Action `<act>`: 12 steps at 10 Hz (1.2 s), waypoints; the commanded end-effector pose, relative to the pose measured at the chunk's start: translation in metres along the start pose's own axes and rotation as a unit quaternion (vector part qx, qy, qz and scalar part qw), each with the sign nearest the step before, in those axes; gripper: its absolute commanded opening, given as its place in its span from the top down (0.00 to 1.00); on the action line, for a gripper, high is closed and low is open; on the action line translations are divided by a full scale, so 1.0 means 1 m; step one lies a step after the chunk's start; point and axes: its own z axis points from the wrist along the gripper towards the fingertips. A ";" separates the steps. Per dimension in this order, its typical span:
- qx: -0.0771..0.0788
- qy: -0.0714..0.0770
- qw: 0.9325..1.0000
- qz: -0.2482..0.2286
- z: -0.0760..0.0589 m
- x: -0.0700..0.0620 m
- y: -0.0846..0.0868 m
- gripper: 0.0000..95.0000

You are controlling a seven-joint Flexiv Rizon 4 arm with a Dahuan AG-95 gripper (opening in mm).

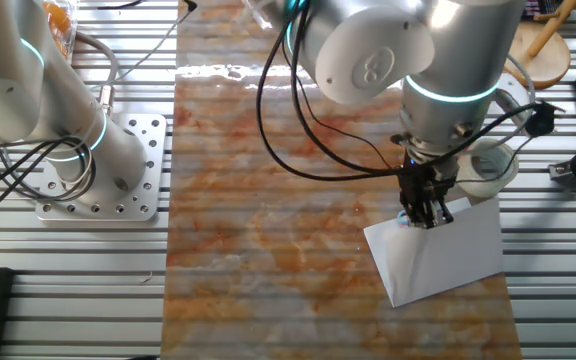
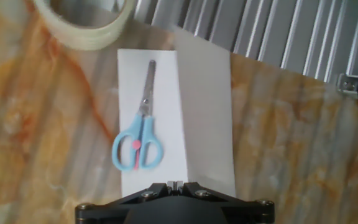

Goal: Unfold a piece of paper

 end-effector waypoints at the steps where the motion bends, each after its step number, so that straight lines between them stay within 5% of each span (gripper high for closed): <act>1: 0.006 -0.044 0.998 0.049 0.013 -0.002 -0.018 1.00; 5: 0.022 -0.052 0.998 0.022 0.010 -0.009 -0.049 1.00; 6: 0.040 -0.060 0.997 0.004 0.012 -0.009 -0.056 1.00; 12: 0.062 -0.071 0.993 -0.065 0.025 0.014 -0.085 1.00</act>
